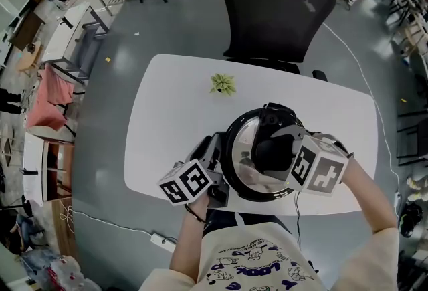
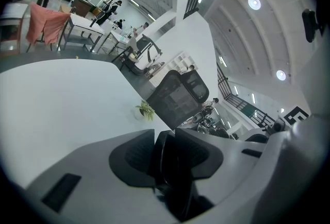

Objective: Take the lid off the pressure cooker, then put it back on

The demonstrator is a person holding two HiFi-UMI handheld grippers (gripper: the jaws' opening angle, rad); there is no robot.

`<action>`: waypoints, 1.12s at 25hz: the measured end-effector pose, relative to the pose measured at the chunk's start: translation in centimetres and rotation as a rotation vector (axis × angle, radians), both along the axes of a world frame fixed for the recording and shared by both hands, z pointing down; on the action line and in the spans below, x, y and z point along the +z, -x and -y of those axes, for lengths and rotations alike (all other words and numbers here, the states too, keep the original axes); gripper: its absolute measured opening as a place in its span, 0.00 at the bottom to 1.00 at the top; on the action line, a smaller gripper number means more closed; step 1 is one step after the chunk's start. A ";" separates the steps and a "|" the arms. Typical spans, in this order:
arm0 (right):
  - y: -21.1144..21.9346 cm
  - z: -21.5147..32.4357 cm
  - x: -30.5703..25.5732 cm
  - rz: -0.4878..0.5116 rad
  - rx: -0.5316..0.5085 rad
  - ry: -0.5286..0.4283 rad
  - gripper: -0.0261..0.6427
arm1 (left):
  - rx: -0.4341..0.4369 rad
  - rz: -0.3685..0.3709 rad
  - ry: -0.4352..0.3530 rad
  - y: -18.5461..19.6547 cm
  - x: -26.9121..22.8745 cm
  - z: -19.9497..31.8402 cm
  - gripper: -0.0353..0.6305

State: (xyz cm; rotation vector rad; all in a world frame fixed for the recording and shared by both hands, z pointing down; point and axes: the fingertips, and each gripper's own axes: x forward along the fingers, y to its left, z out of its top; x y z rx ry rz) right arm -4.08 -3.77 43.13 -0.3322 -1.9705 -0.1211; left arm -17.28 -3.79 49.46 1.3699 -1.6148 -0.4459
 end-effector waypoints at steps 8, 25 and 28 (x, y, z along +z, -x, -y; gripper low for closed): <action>-0.1 -0.2 0.0 -0.016 -0.106 0.000 0.51 | 0.001 0.007 0.001 0.1 -0.2 0.1 0.26; -0.1 -0.7 -0.1 0.050 -0.070 0.025 0.51 | 0.023 0.118 0.007 0.1 -0.5 -0.3 0.27; 0.0 -0.4 -0.1 0.099 -0.059 0.026 0.51 | 0.014 0.165 -0.017 0.6 -1.5 -0.3 0.27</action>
